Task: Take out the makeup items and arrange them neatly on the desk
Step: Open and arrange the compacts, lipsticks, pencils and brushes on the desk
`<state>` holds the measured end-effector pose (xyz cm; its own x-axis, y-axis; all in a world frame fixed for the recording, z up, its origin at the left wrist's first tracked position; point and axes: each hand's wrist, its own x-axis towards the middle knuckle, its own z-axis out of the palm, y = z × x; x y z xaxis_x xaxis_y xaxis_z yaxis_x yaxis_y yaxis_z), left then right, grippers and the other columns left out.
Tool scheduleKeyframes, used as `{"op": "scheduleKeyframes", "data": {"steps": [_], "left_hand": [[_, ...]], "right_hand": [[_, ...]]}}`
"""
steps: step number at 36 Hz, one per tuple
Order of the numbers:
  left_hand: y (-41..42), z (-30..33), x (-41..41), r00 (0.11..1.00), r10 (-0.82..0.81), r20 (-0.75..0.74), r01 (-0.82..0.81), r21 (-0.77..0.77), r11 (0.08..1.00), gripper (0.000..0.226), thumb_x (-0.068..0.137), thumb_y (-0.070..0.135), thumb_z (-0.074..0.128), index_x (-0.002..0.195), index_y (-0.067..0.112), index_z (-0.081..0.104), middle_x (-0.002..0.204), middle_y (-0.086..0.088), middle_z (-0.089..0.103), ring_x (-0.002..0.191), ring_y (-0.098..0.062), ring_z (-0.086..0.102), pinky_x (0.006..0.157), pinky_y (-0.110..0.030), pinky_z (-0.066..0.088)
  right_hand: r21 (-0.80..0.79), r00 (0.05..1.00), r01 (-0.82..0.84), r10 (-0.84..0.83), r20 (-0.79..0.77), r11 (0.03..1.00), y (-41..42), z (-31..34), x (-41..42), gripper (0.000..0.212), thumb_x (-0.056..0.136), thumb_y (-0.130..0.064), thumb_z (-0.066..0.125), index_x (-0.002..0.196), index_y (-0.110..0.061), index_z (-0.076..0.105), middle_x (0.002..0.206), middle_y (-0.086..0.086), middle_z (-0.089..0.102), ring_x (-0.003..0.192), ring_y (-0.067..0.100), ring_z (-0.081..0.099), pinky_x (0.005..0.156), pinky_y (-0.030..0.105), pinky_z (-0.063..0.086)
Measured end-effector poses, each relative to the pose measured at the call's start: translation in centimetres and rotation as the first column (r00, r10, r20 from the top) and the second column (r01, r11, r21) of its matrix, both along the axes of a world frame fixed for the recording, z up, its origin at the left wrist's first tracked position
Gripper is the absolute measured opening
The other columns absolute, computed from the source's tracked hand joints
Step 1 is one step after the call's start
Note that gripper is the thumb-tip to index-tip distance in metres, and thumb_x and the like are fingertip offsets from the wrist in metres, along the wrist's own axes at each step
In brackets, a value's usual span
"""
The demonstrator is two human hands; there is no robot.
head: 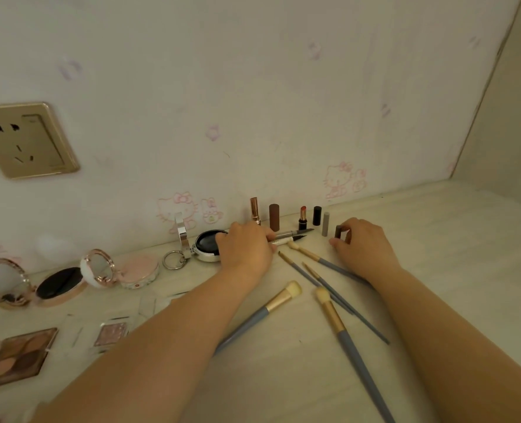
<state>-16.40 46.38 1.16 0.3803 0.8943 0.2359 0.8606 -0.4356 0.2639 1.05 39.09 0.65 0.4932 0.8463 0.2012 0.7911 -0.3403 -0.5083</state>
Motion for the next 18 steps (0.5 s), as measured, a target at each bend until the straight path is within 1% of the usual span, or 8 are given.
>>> {"op": "scheduleKeyframes", "data": {"steps": [2, 5, 7, 8, 10, 12, 15, 18], "left_hand": [[-0.4, 0.3, -0.4, 1.000, -0.022, 0.009, 0.021, 0.036, 0.999, 0.024, 0.093, 0.034, 0.055, 0.114, 0.036, 0.064, 0.116, 0.005, 0.060, 0.110, -0.022, 0.049, 0.086, -0.038, 0.037], [-1.8, 0.9, -1.7, 0.997, -0.072, 0.035, 0.069, 0.063, 0.996, 0.021, 0.093, 0.033, 0.054, 0.110, 0.031, 0.066, 0.114, 0.006, 0.061, 0.106, -0.020, 0.054, 0.084, -0.038, 0.045], [-3.0, 1.6, -2.9, 0.995, -0.090, 0.035, 0.089, 0.031, 0.996, 0.020, 0.094, 0.035, 0.051, 0.105, 0.028, 0.067, 0.111, 0.007, 0.063, 0.100, -0.017, 0.058, 0.080, -0.036, 0.049], [-3.7, 1.9, -3.6, 0.996, -0.090, 0.010, 0.090, 0.008, 0.996, 0.022, 0.095, 0.037, 0.050, 0.105, 0.028, 0.067, 0.109, 0.007, 0.064, 0.097, -0.016, 0.059, 0.077, -0.034, 0.049], [-5.2, 2.1, -4.9, 0.992, -0.088, -0.091, 0.085, -0.027, 0.996, 0.027, 0.095, 0.044, 0.046, 0.104, 0.029, 0.066, 0.104, 0.006, 0.066, 0.094, -0.017, 0.061, 0.072, -0.029, 0.047], [-6.5, 2.0, -5.8, 0.981, -0.082, -0.178, 0.071, -0.069, 0.995, 0.032, 0.094, 0.050, 0.043, 0.103, 0.029, 0.066, 0.103, 0.004, 0.067, 0.095, -0.020, 0.060, 0.071, -0.028, 0.044], [-8.3, 1.8, -6.5, 0.970, -0.084, -0.227, 0.057, -0.124, 0.991, 0.034, 0.091, 0.053, 0.046, 0.106, 0.028, 0.064, 0.106, 0.003, 0.065, 0.095, -0.021, 0.059, 0.069, -0.028, 0.043], [-9.8, 1.8, -6.6, 0.968, -0.081, -0.237, 0.060, -0.094, 0.994, 0.032, 0.091, 0.049, 0.049, 0.107, 0.026, 0.064, 0.107, 0.003, 0.064, 0.095, -0.020, 0.059, 0.065, -0.027, 0.038]], "right_hand": [[0.052, 0.998, 0.021, -0.018, -0.062, 0.998, -0.5, 0.2, 0.0, 0.043, 0.090, -0.030, 0.058, 0.127, -0.011, 0.048, 0.120, 0.009, 0.056, 0.113, 0.025, 0.051, 0.093, 0.033, 0.042], [0.081, 0.995, 0.053, -0.047, -0.085, 0.995, -1.6, 0.6, -0.3, 0.038, 0.090, -0.027, 0.059, 0.123, -0.011, 0.048, 0.117, 0.010, 0.057, 0.108, 0.025, 0.053, 0.088, 0.033, 0.043], [0.093, 0.998, 0.061, -0.059, -0.027, 0.994, -2.4, 1.1, -0.6, 0.029, 0.092, -0.025, 0.056, 0.117, -0.011, 0.052, 0.113, 0.009, 0.058, 0.097, 0.021, 0.053, 0.080, 0.030, 0.042], [0.100, 0.998, 0.057, -0.058, 0.011, 0.993, -3.0, 1.3, -0.8, 0.025, 0.093, -0.025, 0.054, 0.113, -0.011, 0.055, 0.110, 0.008, 0.059, 0.091, 0.018, 0.051, 0.077, 0.028, 0.041], [0.102, 0.997, 0.030, -0.037, 0.065, 0.994, -4.3, 2.0, -1.7, 0.021, 0.094, -0.026, 0.050, 0.106, -0.011, 0.059, 0.103, 0.006, 0.061, 0.084, 0.016, 0.050, 0.073, 0.028, 0.042], [0.048, 0.996, -0.010, 0.006, 0.084, 0.999, -5.9, 2.5, -2.9, 0.022, 0.095, -0.030, 0.048, 0.100, -0.013, 0.060, 0.093, 0.003, 0.061, 0.080, 0.017, 0.053, 0.069, 0.028, 0.043], [-0.117, 0.992, -0.050, 0.063, 0.112, 0.992, -8.2, 2.7, -5.2, 0.028, 0.096, -0.038, 0.043, 0.094, -0.015, 0.059, 0.079, -0.001, 0.055, 0.070, 0.014, 0.051, 0.062, 0.027, 0.041], [-0.288, 0.972, -0.028, 0.092, 0.214, 0.957, -9.9, 2.1, -7.0, 0.043, 0.095, -0.049, 0.035, 0.095, -0.015, 0.061, 0.085, 0.002, 0.059, 0.074, 0.018, 0.055, 0.065, 0.029, 0.047]]}}
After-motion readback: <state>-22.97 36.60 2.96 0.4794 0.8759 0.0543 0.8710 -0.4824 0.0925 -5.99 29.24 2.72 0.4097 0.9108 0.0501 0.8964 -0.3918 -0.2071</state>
